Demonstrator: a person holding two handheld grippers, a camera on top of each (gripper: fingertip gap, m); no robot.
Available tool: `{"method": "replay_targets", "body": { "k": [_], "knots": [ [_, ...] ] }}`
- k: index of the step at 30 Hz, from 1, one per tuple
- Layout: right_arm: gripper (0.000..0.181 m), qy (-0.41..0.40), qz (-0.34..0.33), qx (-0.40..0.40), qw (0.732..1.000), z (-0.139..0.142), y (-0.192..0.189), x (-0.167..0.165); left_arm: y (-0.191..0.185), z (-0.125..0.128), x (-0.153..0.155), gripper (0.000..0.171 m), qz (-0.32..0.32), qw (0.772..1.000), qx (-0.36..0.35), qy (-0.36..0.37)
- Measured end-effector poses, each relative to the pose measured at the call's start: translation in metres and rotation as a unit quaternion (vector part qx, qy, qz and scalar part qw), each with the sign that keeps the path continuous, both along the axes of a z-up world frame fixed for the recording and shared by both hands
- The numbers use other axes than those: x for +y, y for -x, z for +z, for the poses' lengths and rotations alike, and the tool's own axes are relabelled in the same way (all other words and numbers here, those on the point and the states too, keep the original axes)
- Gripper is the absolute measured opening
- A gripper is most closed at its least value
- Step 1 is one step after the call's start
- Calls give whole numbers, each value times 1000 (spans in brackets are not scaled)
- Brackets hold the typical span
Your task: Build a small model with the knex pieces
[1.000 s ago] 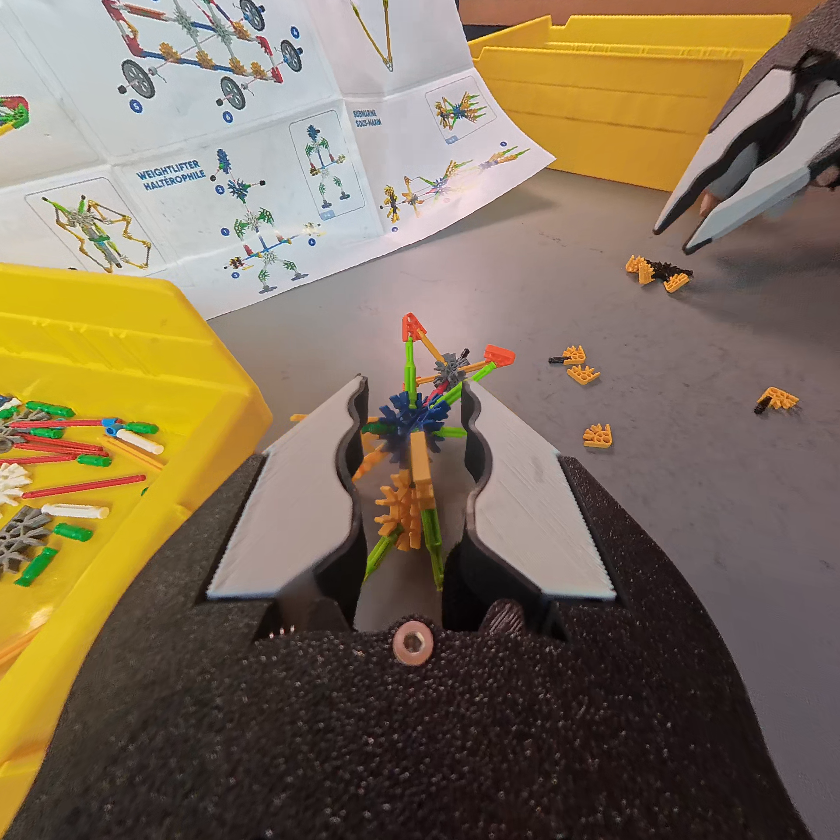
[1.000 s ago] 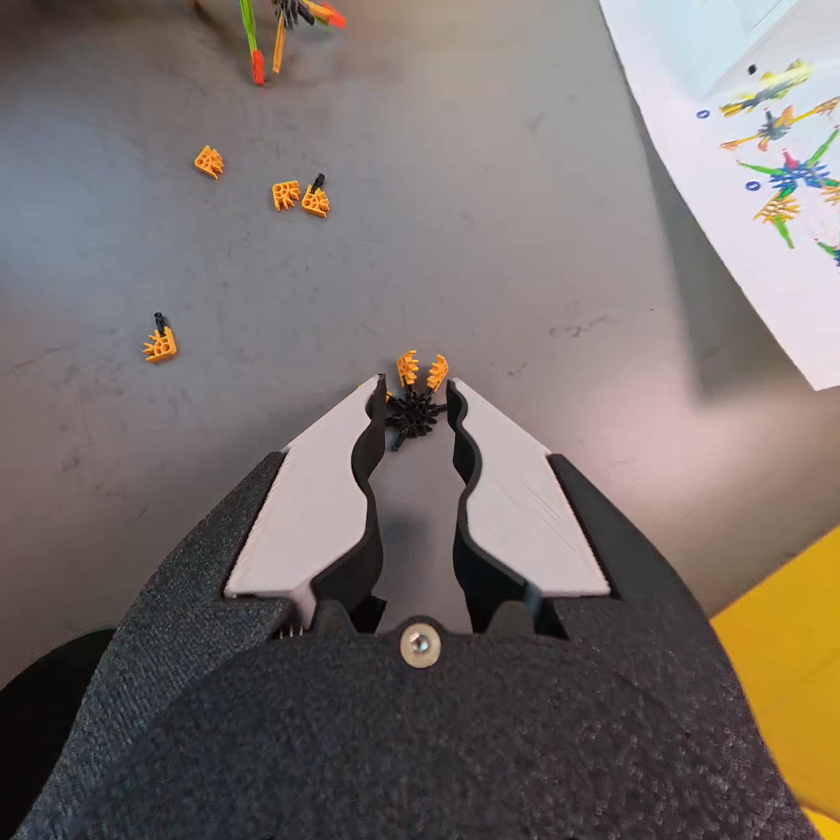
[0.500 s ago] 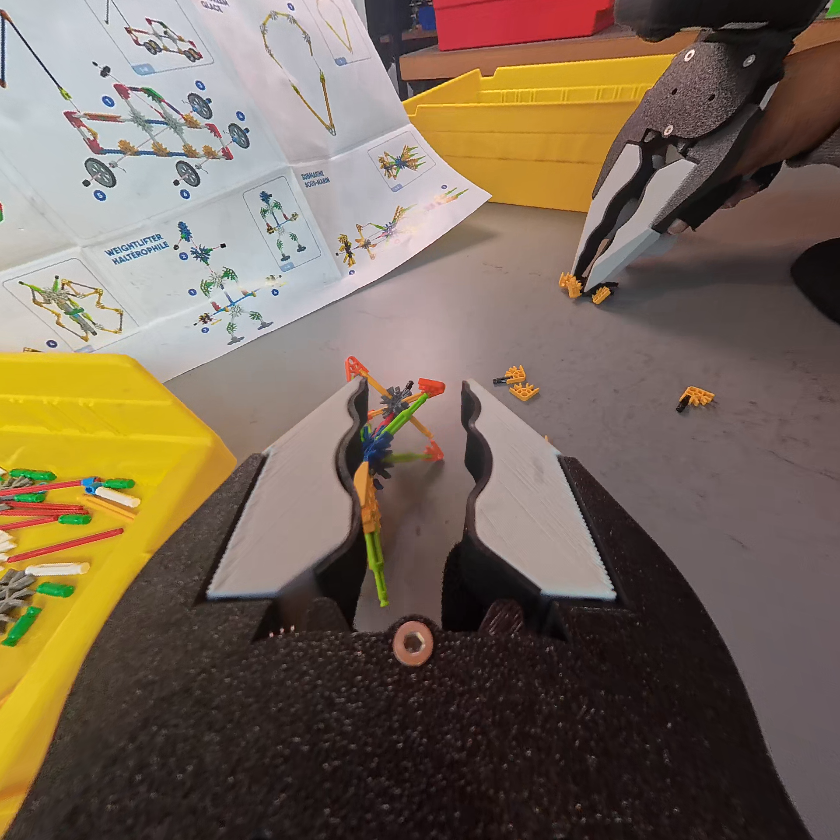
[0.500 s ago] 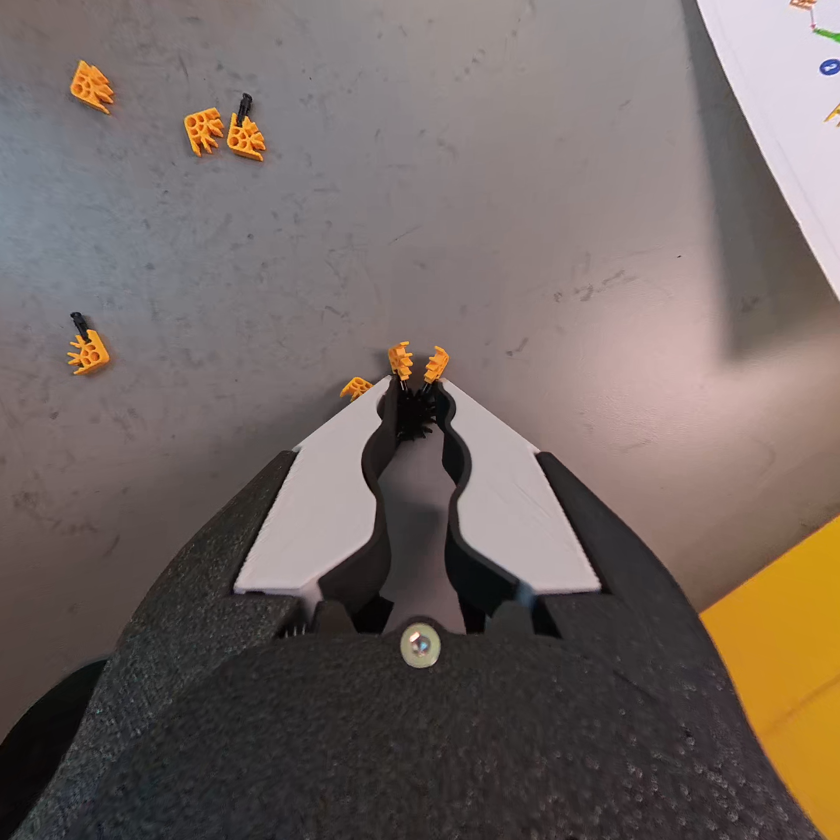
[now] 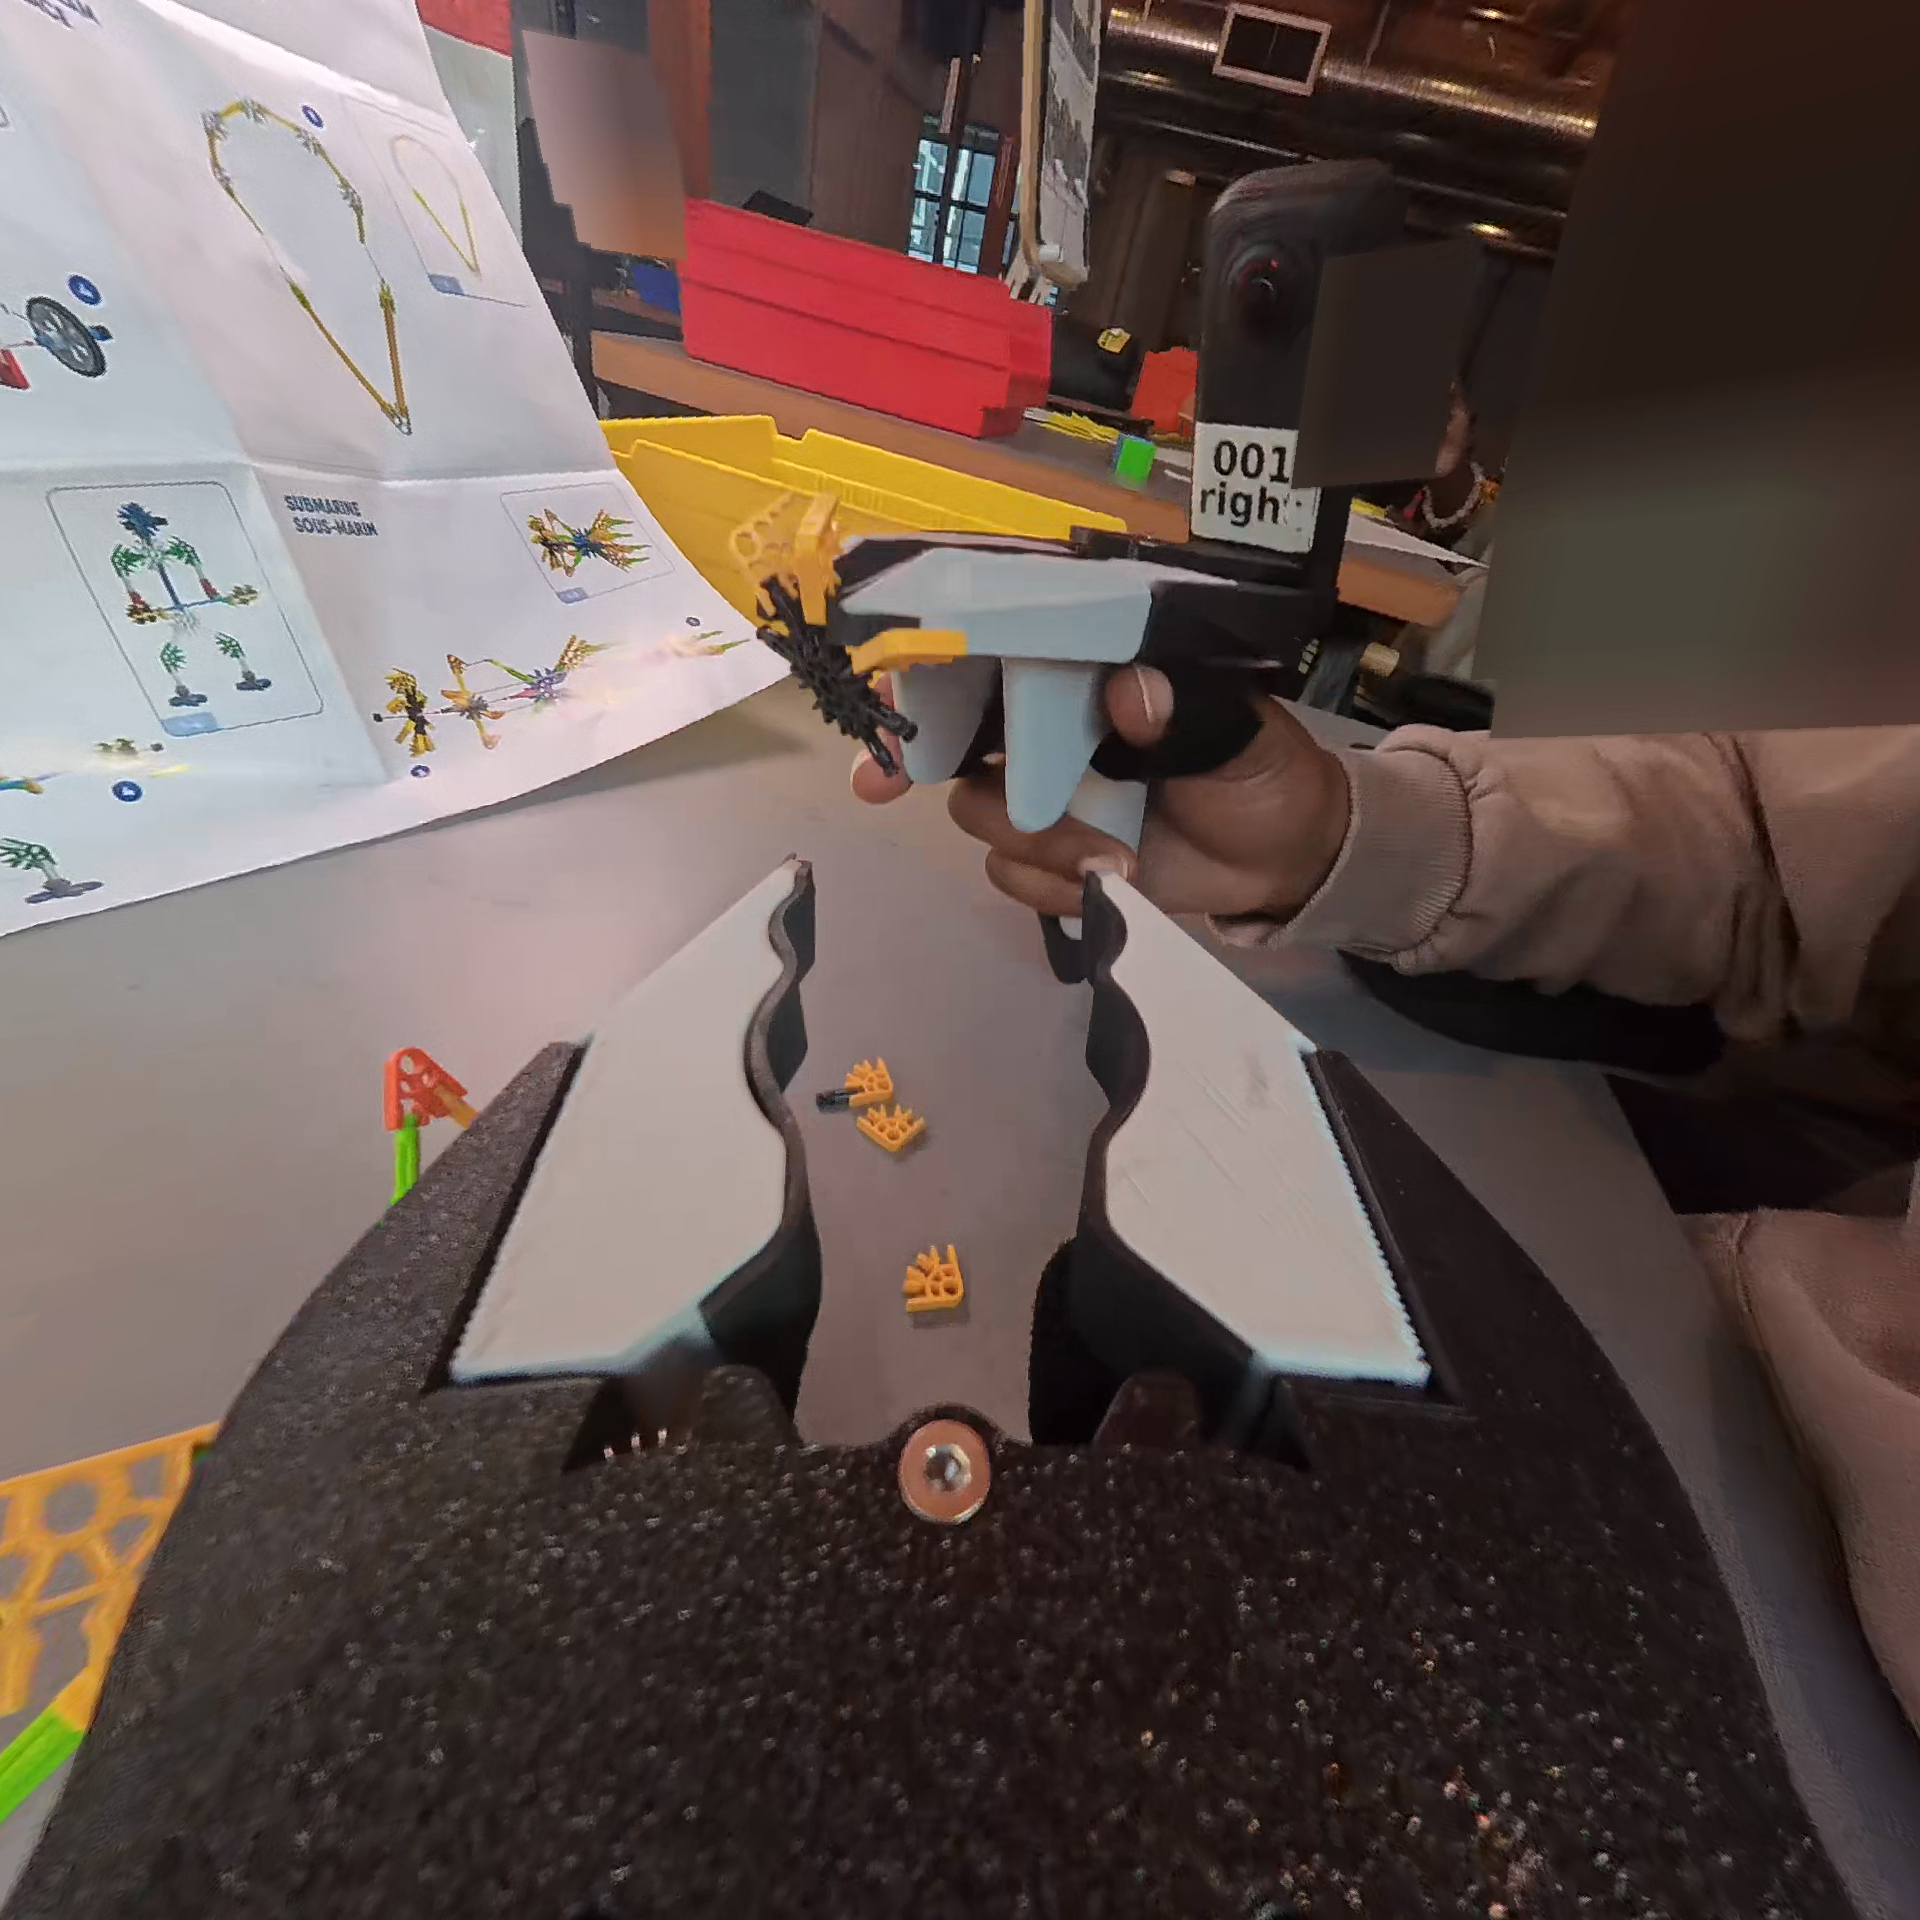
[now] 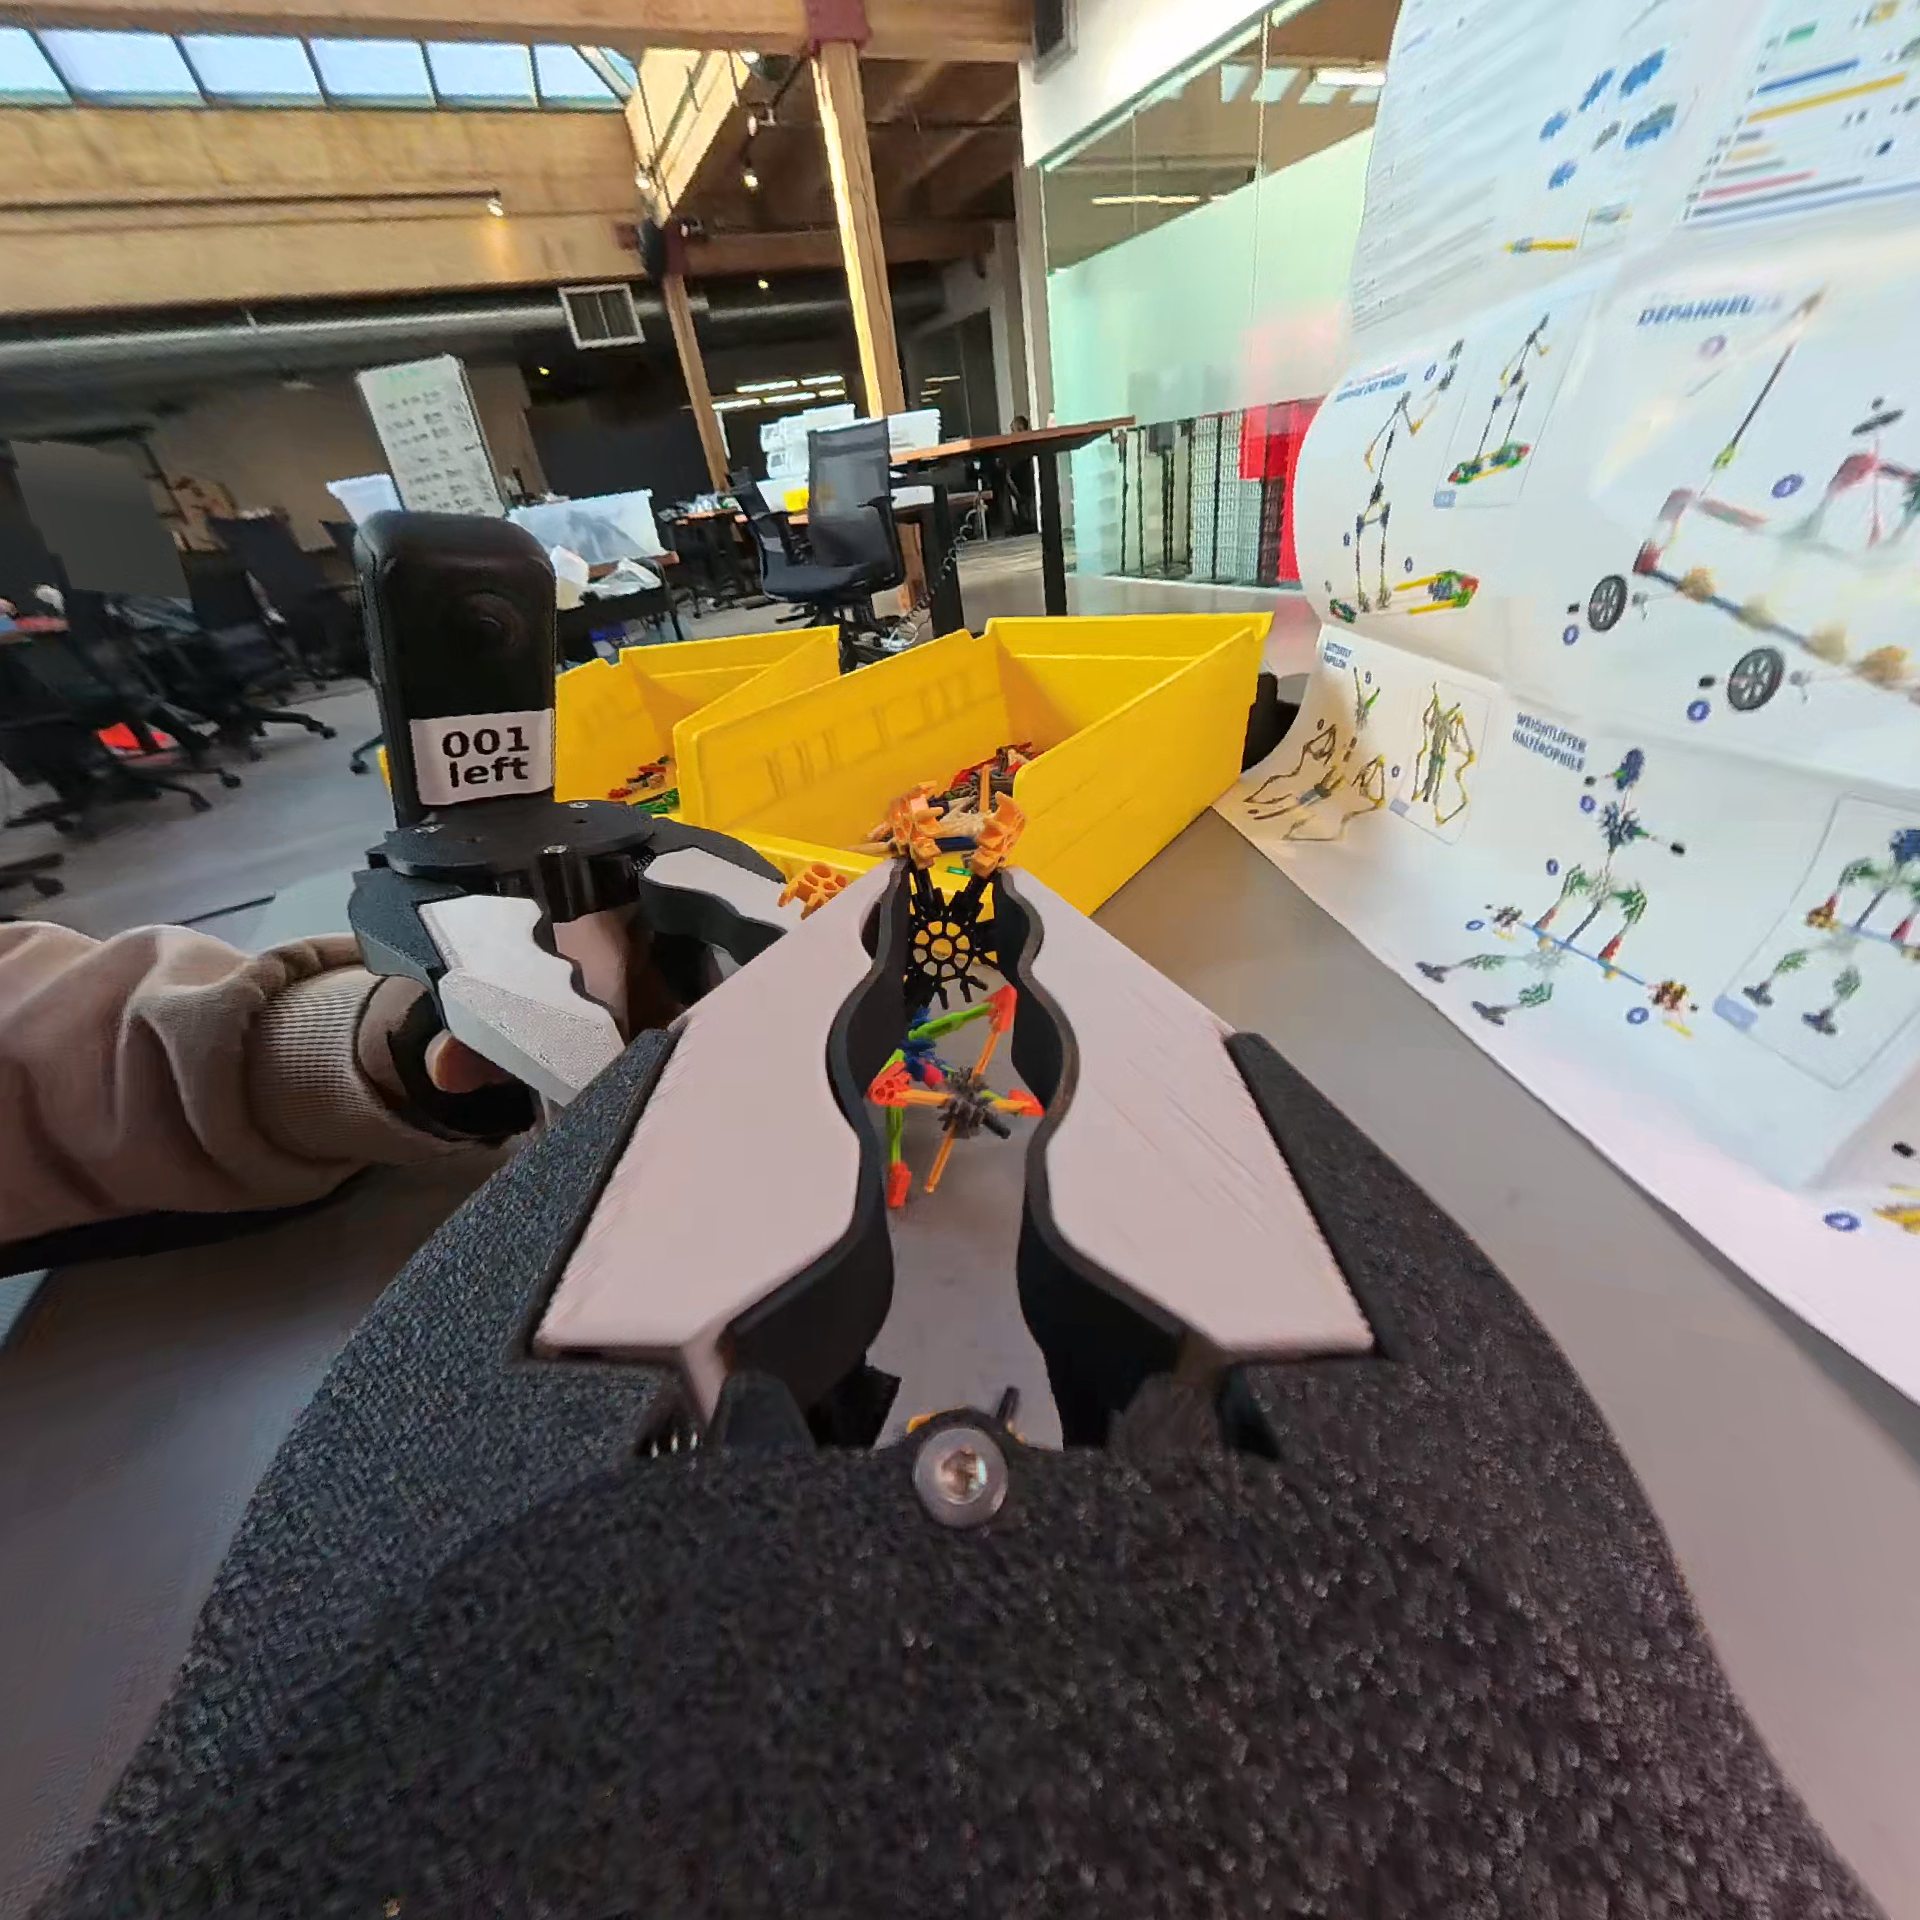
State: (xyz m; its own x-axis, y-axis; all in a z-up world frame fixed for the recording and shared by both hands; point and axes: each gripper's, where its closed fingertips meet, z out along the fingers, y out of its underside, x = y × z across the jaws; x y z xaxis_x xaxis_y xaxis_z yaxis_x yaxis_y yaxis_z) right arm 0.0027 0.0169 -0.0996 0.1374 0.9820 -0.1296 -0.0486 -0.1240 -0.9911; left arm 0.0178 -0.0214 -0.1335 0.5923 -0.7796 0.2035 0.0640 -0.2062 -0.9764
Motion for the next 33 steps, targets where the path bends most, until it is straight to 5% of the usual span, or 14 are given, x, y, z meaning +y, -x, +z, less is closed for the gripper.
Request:
{"method": "replay_targets", "body": {
  "k": [6,15,29,33],
  "knots": [
    [13,1,6,83,997,38,10,9,1,28,43,49,32,999,-8,-37],
    [13,48,21,95,994,19,-3,5,-3,-6,31,29,47,988,122,-84],
    [12,51,4,47,998,-5,7,-7,8,13,17,10,65,992,75,-83],
    [0,63,14,42,997,-8,3,-1,20,15,21,3,68,993,63,-72]
  ]
}}
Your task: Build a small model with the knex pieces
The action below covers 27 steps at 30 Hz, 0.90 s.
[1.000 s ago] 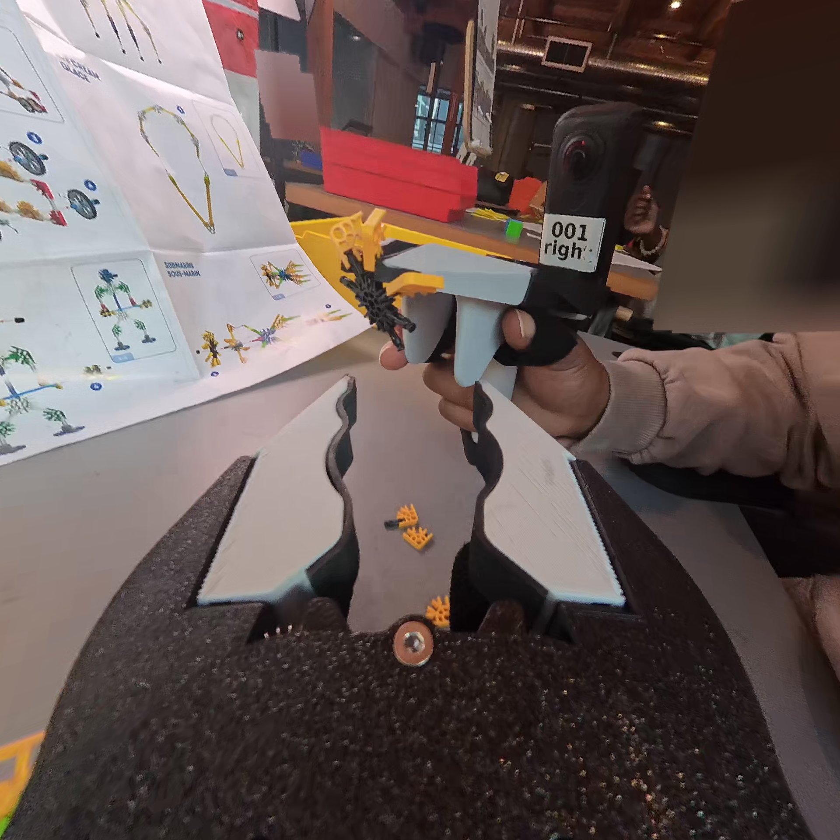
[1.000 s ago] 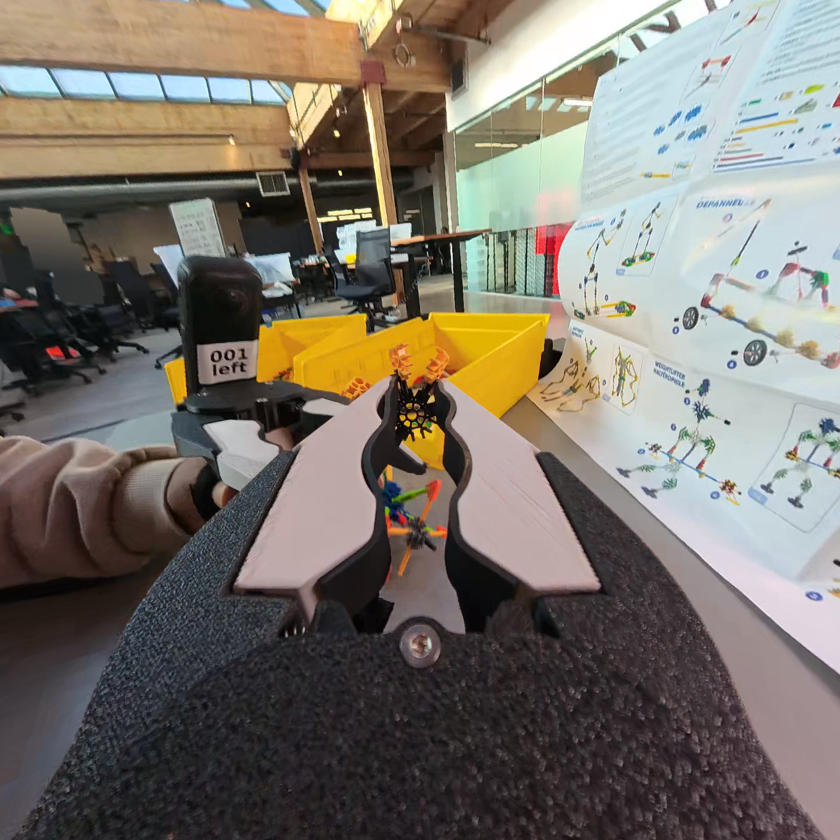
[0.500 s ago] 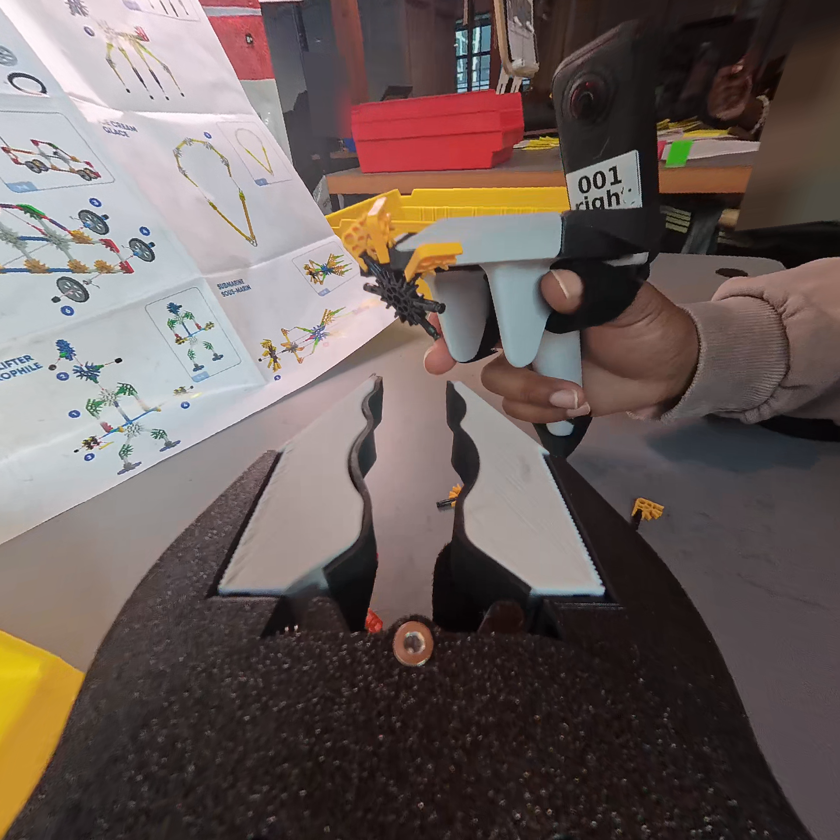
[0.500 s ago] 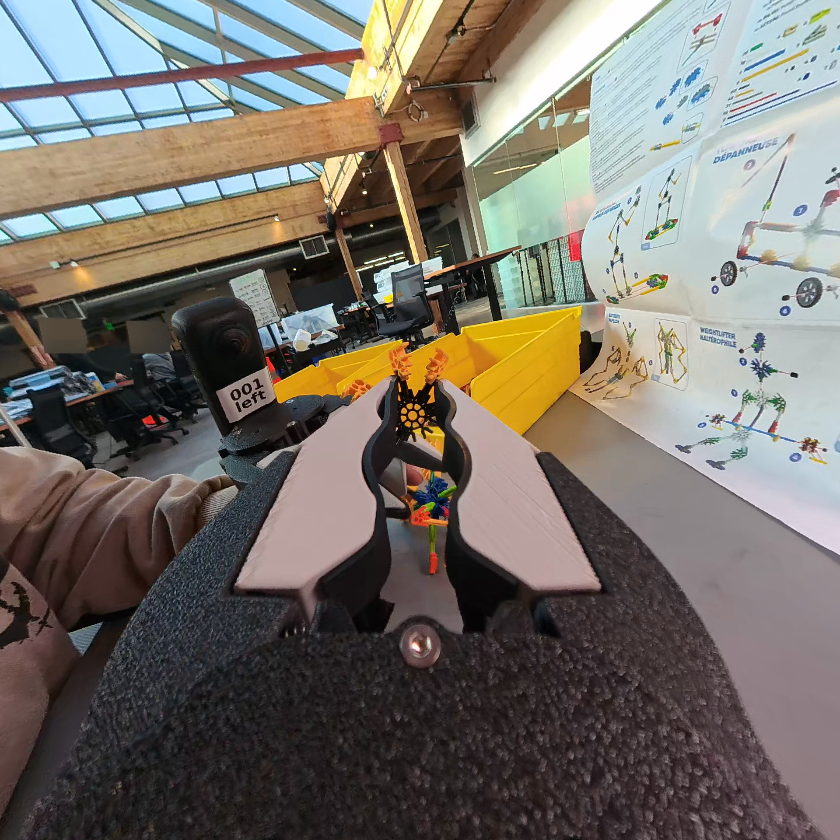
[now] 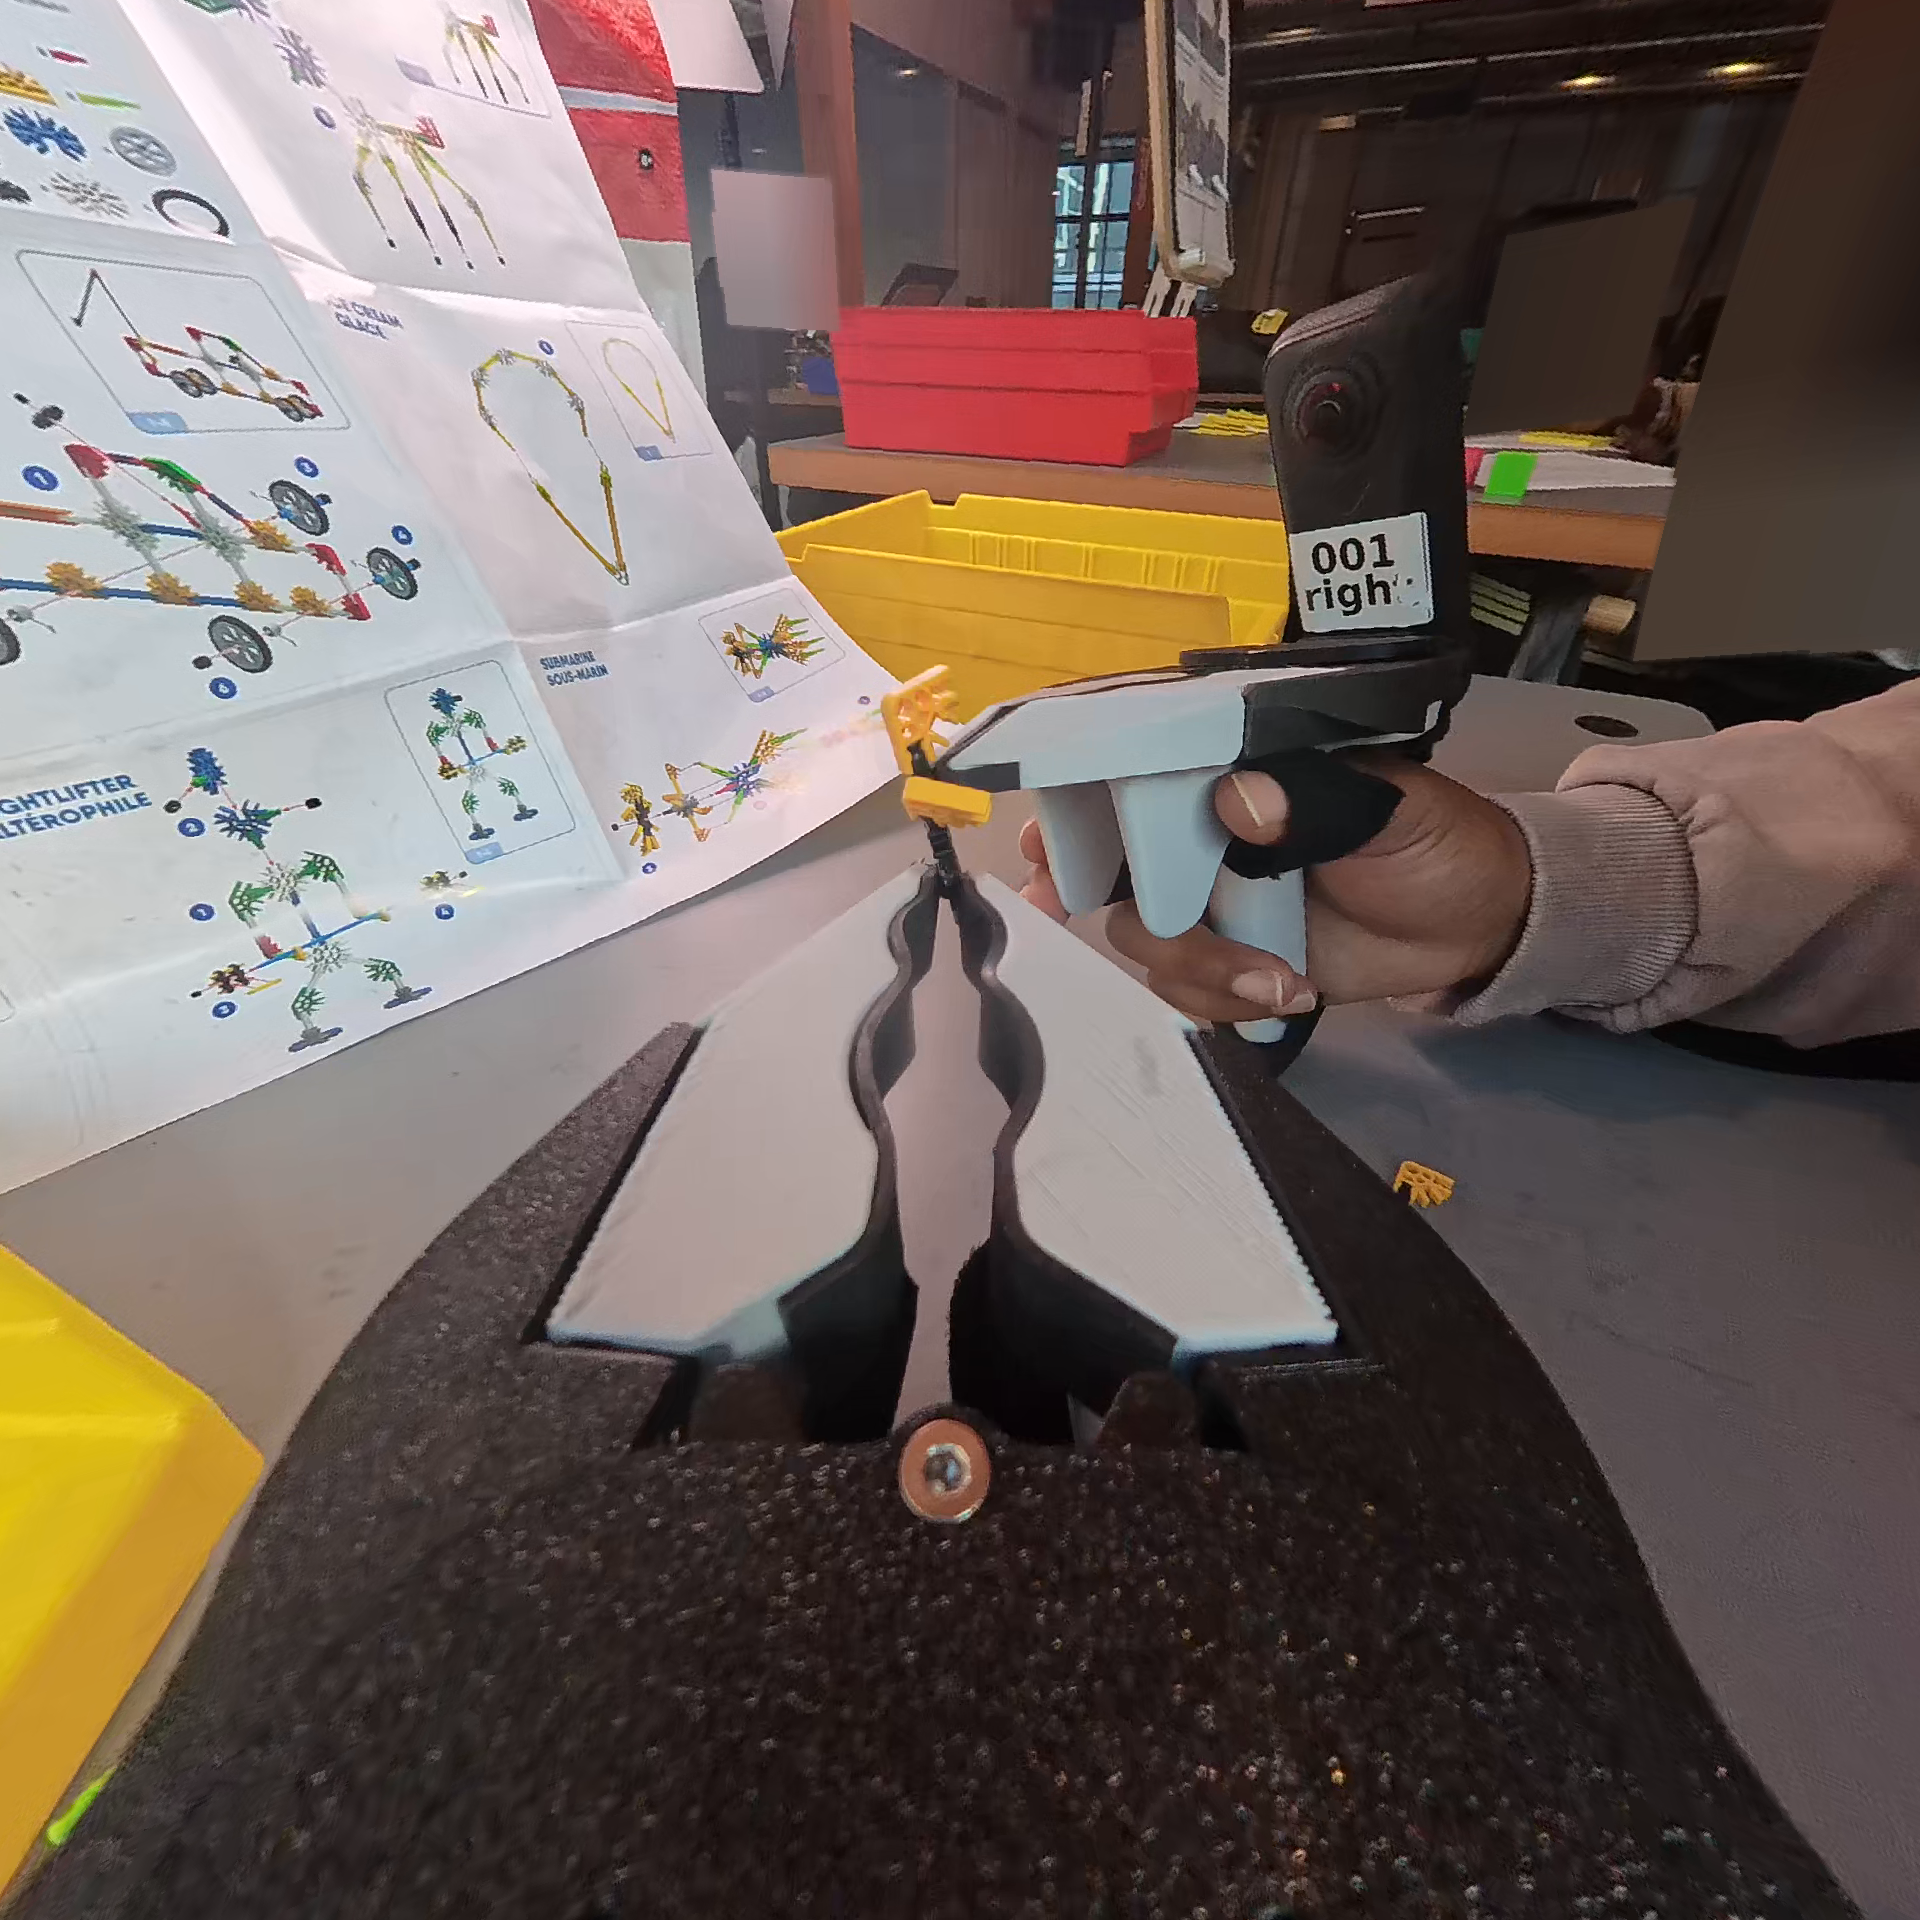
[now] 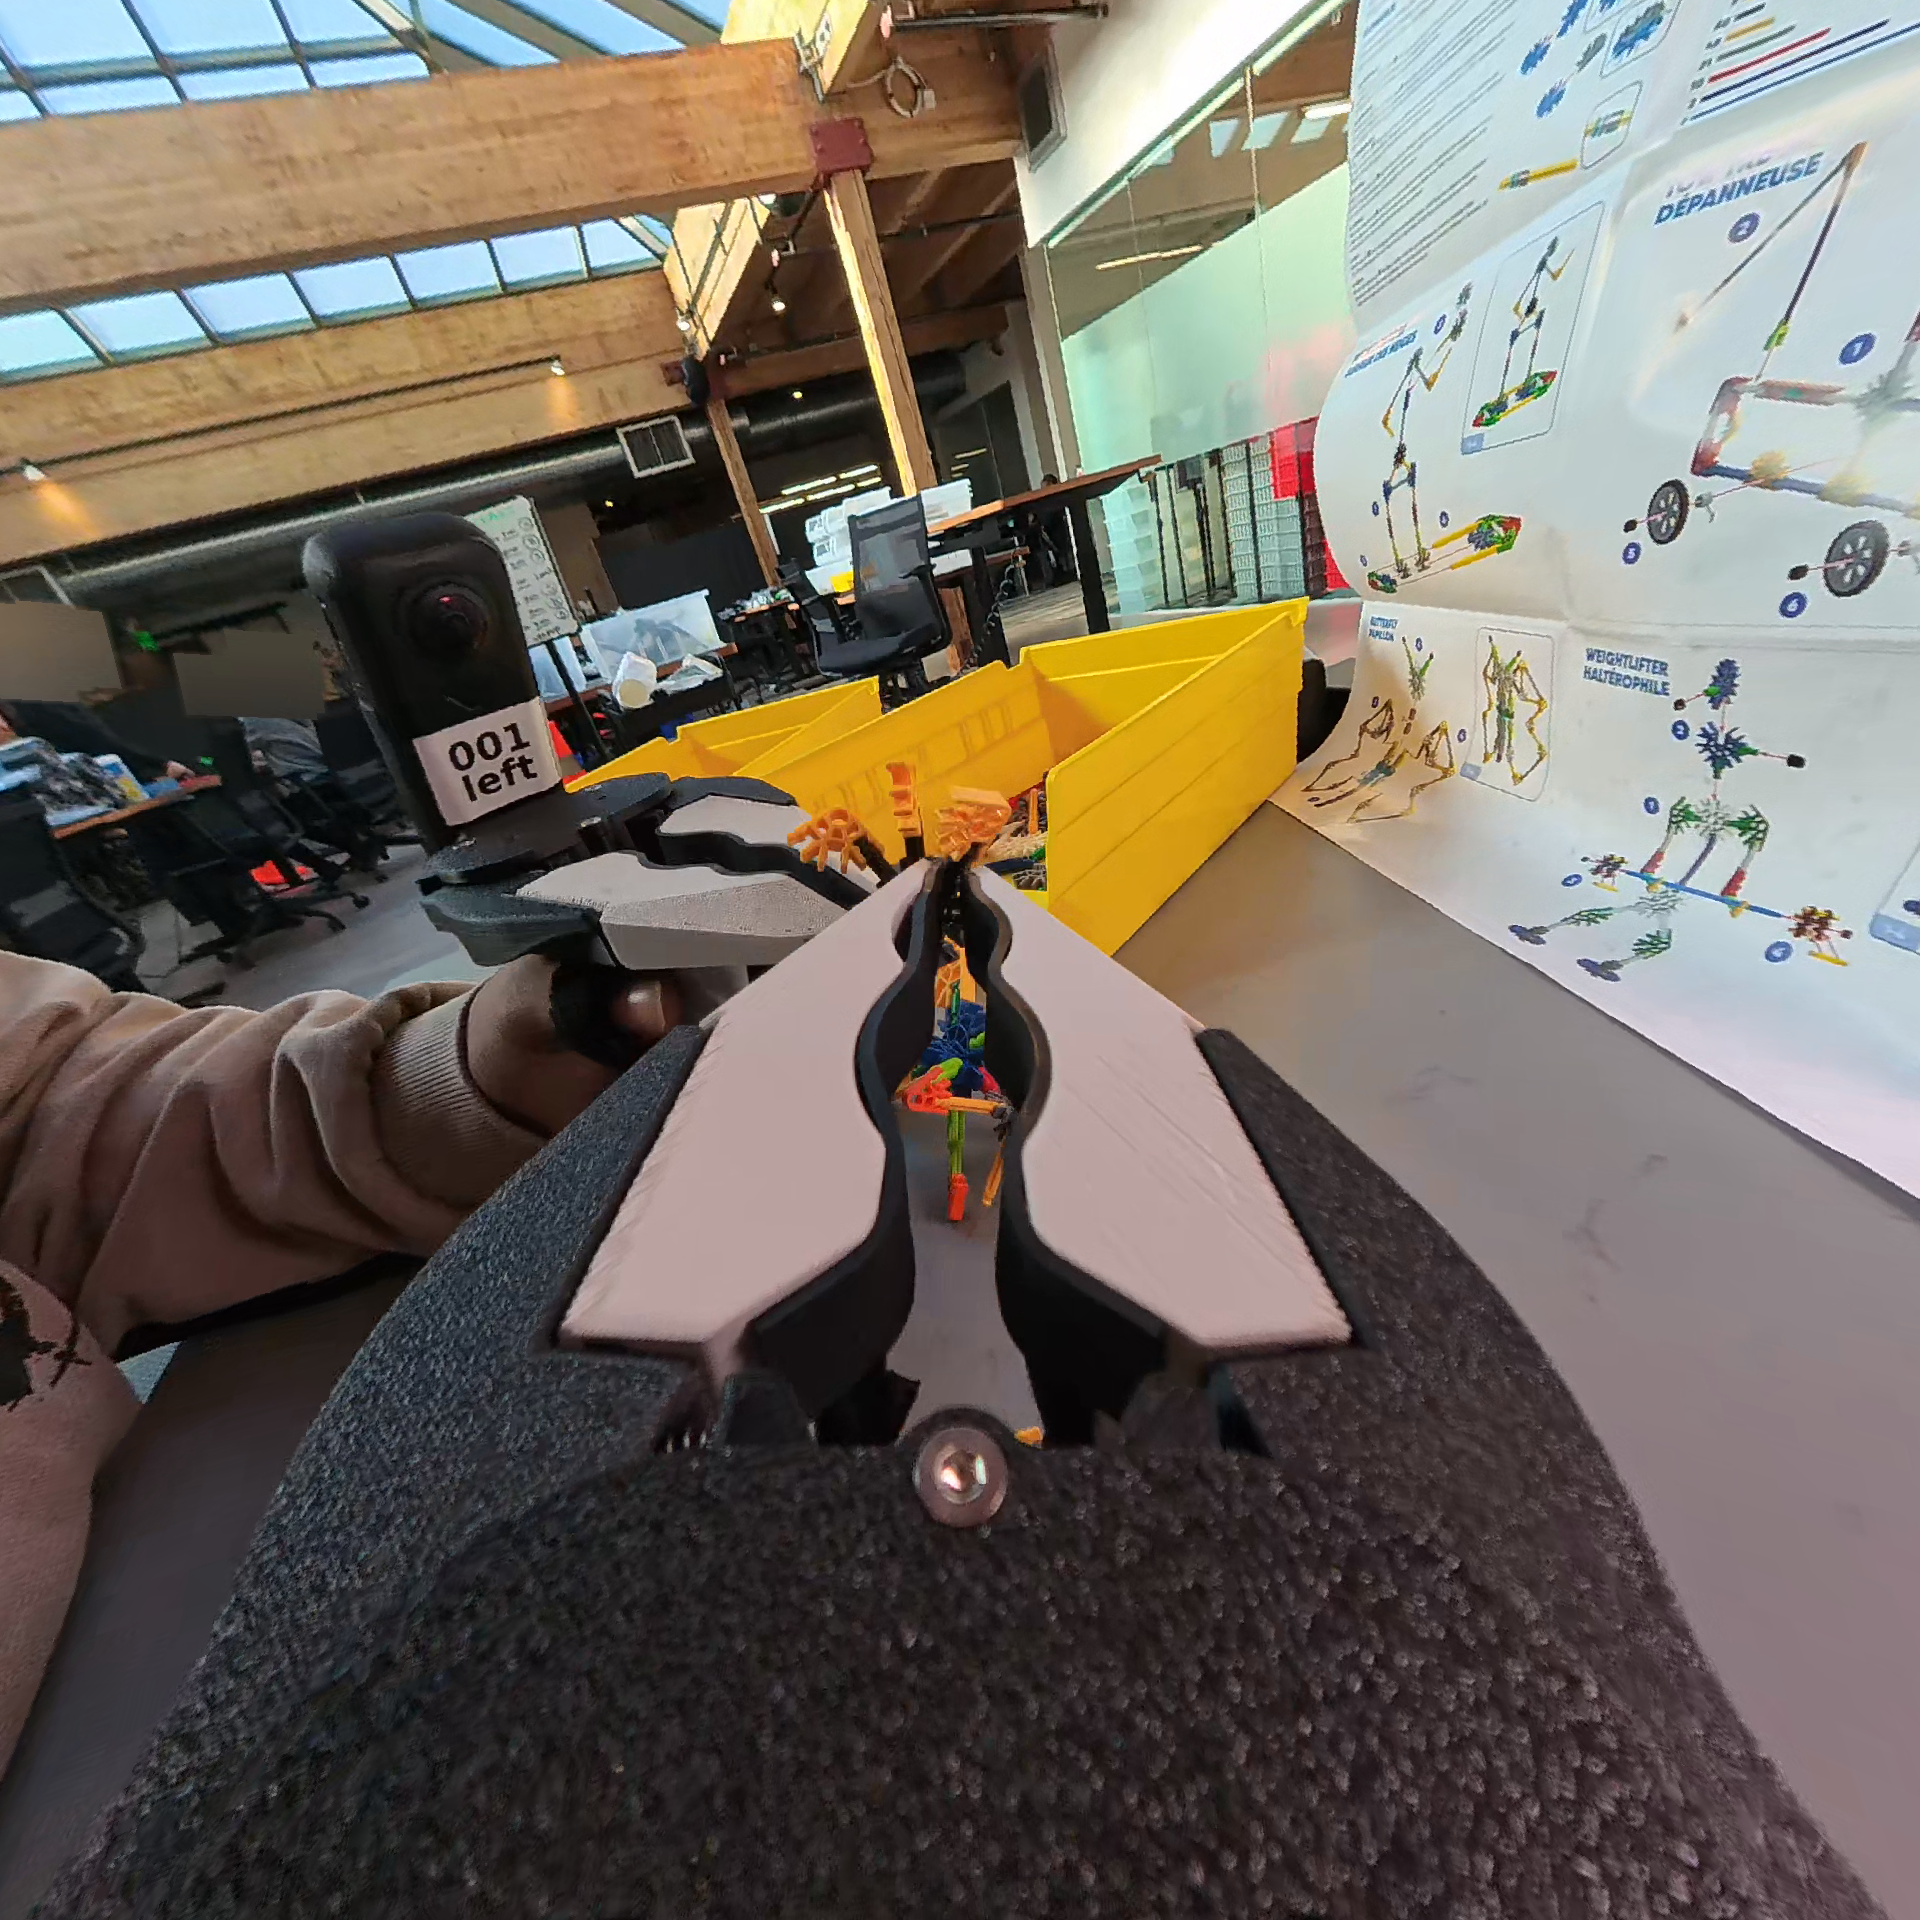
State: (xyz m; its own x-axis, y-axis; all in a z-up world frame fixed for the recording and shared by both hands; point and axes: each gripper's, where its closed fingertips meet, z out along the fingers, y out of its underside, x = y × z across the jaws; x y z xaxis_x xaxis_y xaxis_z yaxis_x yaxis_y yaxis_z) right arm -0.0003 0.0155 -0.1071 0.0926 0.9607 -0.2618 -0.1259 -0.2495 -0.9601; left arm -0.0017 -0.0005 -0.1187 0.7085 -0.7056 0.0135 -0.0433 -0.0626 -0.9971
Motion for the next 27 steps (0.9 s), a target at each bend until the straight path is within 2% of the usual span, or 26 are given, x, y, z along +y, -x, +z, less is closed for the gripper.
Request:
{"method": "replay_targets", "body": {
  "k": [7,11,15,18,21,27],
  "knots": [
    [21,-80,-5,-22,997,10,-8,4,11,-6,2,2,-21,999,1,32],
    [25,-95,11,-63,993,-1,-4,-1,6,-12,-1,2,-37,999,32,23],
    [7,-56,20,-67,996,-8,-2,-1,5,-16,1,3,-15,997,77,-3],
    [8,-19,30,-48,998,-6,-2,-1,4,-16,1,3,-7,995,96,-19],
    [18,44,49,-24,998,-3,-2,-1,4,-18,1,3,2,992,118,-31],
    [10,135,73,-4,988,-6,-3,3,2,-19,0,3,-4,992,121,-36]
  ]
}}
